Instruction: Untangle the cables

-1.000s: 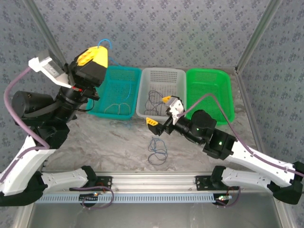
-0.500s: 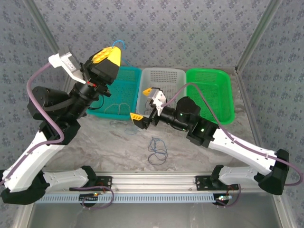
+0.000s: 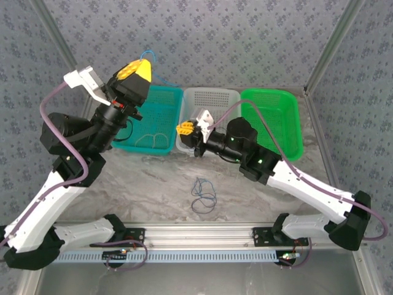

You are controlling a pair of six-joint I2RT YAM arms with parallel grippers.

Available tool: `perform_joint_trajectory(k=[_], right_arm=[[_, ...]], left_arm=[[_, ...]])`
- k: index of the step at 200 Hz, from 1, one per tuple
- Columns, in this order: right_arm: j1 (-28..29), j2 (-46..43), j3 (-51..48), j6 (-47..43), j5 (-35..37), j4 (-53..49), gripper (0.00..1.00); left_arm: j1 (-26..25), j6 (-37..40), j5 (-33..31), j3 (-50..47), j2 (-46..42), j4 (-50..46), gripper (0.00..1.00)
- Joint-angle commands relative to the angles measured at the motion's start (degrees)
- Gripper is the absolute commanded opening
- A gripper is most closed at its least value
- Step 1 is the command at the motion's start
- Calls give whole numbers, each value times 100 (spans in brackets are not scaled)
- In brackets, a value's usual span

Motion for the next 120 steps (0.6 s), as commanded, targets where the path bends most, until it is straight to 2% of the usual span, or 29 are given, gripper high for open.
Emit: perform_joint_trajectory(k=[1,7,16,36,68,83,120], right_arm=[[-180,-445,252,14,108,-800,7],[-290,-513,350,57,127,-1046,6],[-469,-570,610,103,173,-1470,4],[-965,-602,1161,130,374,-2474,2],[-2067,-501,2147,202,275,-3489,0],[-2605,-290,2661,215,81,-3954,0],[-3474,307,3523,29,-85,-4803,1]], left_arm=[[176,-93,-283,-247,-201,149,0],[222,-141,-330,-334,-222,137,6],[307,-239,-425,-444,-226,120,23],[565,-480,-477,-605,-169,-95,54],[1025,-1031,-164,-848,57,-376,89],[1125,-1206,-89,-1021,138,-393,99],[1257,-1558,-16,-1496,230,-238,100]])
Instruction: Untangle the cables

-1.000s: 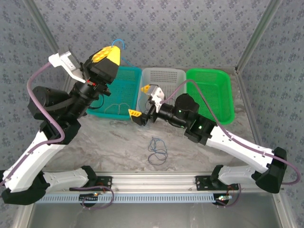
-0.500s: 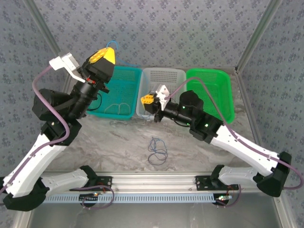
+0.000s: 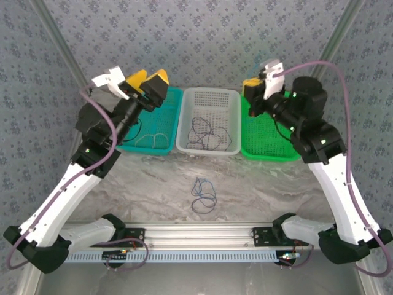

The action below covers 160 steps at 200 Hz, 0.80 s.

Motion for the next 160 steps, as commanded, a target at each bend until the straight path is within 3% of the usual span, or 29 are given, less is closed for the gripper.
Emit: perform_joint_trajectory(k=[1,50,69,130,145,160], right_arm=[[-416,397,430,-86,-234,-1018,1],[-1589,1424,586,-73,-1030,-1541,3],[-1892,1863,514,-70,-1019,-1587,1],[-2219,2633,457,48,-1020,-1616,0],[-2224,2803,422,61,-889,-1742,4],[-2231,3007,412,80,-660,-1917,24]], left_arm=[[65,-374,157,-174,1,179,100],[110,-666,271,-929,-125,170,99],[108,-742,284,-1331,-313,120,100],[105,-844,-64,-2569,-1274,-351,99],[108,-906,-179,-2829,-1487,-478,99],[110,-992,-225,-3099,-1663,-540,100]])
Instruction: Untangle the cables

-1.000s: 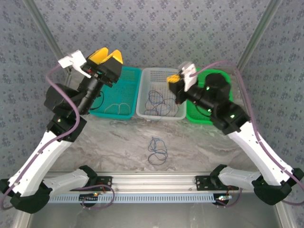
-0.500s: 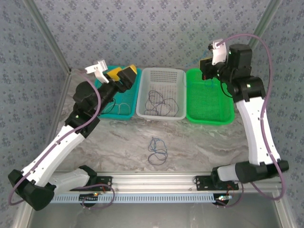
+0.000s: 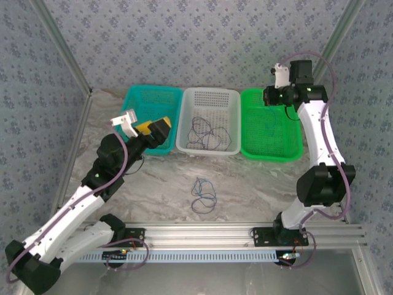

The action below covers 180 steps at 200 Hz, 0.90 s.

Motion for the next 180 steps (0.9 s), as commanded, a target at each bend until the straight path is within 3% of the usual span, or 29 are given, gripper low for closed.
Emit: perform_joint_trajectory(k=[1,18,27,42,54,69,115,141,180], right_arm=[[-17,311,-7,64,196,-435,25],[-40,578,-3,155,381,-624,34],[-53,719,3,207,518,-707,48],[-75,907,-45,233,785,-721,58],[-93,975,-109,336,1061,-680,76],[-115,968,-205,475,1352,-595,86],[-23,59,-946,917,1399,125,92],[214,-668,-1524,1082,948,494,94],[1418,-1344,-2343,910,1026,482,89]], left_arm=[[46,-177,-201,-312,-258,-149,100],[45,-198,-247,-555,-404,-269,99],[44,-221,-279,-659,-466,-341,100],[47,-225,-286,-815,-551,-460,100],[46,-196,-282,-883,-616,-649,99],[42,-154,-275,-961,-726,-898,100],[-33,-207,-166,-1334,-959,-1144,99],[-235,42,-106,-1290,-756,-1316,100],[-783,375,-393,-1100,-140,-1642,98]])
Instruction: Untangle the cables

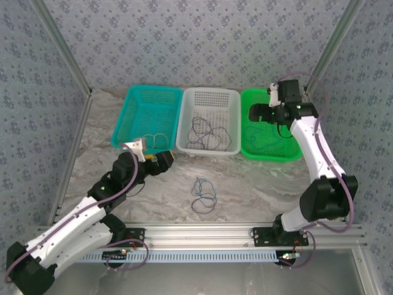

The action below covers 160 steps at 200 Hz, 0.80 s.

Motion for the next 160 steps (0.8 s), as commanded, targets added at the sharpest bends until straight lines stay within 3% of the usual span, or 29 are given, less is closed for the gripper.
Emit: perform_joint_trajectory(k=[1,39,80,115,138,160], right_arm=[[798,-308,-519,-29,19,38,89],[1932,-1091,-1823,270,746,606,90],[2059,-2010,-3013,998,892,1604,91],[2057,-2564,-3618,1307,711,2020,93],[2205,-2611,-3804,1263,414,1918,87],[2628,-2512,-3976,1160,593,1773,82]], left_arm=[[-298,320,-180,225,297,-300,98],[-800,482,-156,169,810,-400,84],[-1290,542,17,148,1394,-142,74],[-1470,578,67,384,2149,-67,71],[-1513,605,88,575,2538,-93,70],[-1514,557,104,586,2677,90,70]])
